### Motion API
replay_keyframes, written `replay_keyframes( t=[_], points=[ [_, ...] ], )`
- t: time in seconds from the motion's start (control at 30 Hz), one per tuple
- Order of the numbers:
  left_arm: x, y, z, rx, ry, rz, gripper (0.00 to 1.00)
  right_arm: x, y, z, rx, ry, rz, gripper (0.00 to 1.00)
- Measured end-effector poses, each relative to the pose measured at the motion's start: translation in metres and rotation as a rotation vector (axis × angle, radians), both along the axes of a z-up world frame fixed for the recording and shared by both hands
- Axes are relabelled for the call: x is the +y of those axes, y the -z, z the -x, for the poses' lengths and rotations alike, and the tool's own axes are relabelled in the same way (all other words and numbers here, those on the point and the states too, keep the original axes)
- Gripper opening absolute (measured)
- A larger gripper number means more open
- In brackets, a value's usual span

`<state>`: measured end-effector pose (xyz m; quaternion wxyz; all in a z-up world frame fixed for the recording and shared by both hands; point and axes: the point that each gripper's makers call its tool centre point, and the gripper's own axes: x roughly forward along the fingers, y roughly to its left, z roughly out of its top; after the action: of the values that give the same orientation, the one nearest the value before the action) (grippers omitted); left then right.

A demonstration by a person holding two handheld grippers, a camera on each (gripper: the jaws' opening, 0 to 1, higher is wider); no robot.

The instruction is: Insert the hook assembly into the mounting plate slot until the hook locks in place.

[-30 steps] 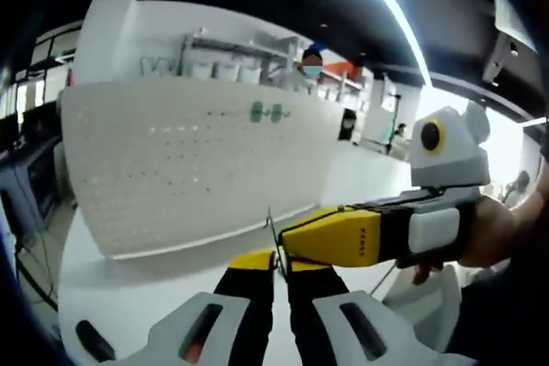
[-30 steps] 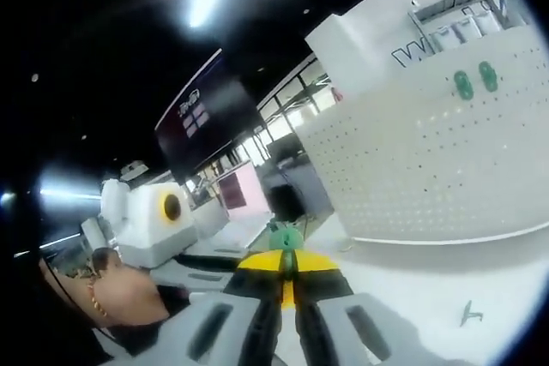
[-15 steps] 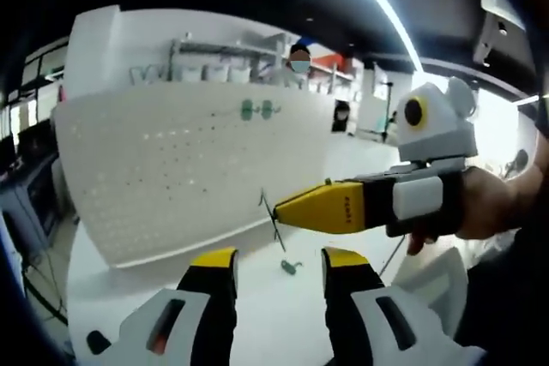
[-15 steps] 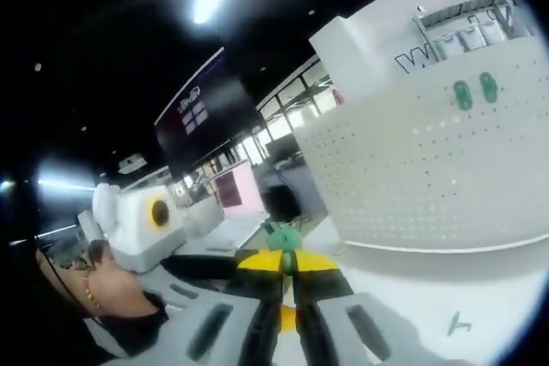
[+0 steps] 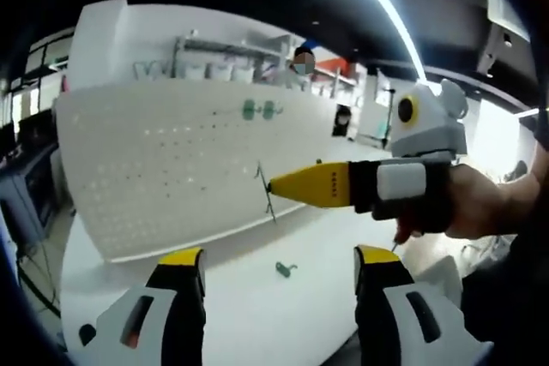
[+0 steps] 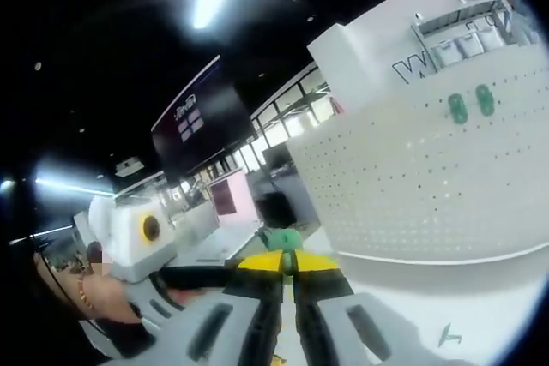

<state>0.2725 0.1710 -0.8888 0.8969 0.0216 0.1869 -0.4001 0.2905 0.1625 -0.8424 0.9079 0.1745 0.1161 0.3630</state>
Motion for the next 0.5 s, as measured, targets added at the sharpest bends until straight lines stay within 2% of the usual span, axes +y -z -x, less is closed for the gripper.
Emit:
replay_keyframes(
  t=[0.03, 0.13, 0.27, 0.37, 0.5],
  points=[
    [0.002, 0.001, -0.002, -0.012, -0.006, -0.026, 0.74, 0.0, 0.0, -0.001, -0.001, 0.0, 0.002, 0.0],
    [0.002, -0.003, -0.003, -0.01, -0.012, 0.005, 0.8, -0.001, -0.001, -0.003, -0.002, 0.001, 0.002, 0.0],
    [0.003, -0.007, -0.004, -0.018, -0.018, 0.019, 0.82, -0.002, -0.001, -0.006, -0.003, 0.003, -0.001, 0.0],
    [-0.001, -0.016, -0.005, -0.02, -0.013, 0.091, 0.86, -0.003, -0.001, -0.009, -0.003, 0.006, -0.004, 0.0],
    [-0.002, -0.018, -0.004, -0.02, -0.014, 0.11, 0.91, -0.006, -0.002, -0.014, -0.001, 0.015, -0.011, 0.0]
  ],
)
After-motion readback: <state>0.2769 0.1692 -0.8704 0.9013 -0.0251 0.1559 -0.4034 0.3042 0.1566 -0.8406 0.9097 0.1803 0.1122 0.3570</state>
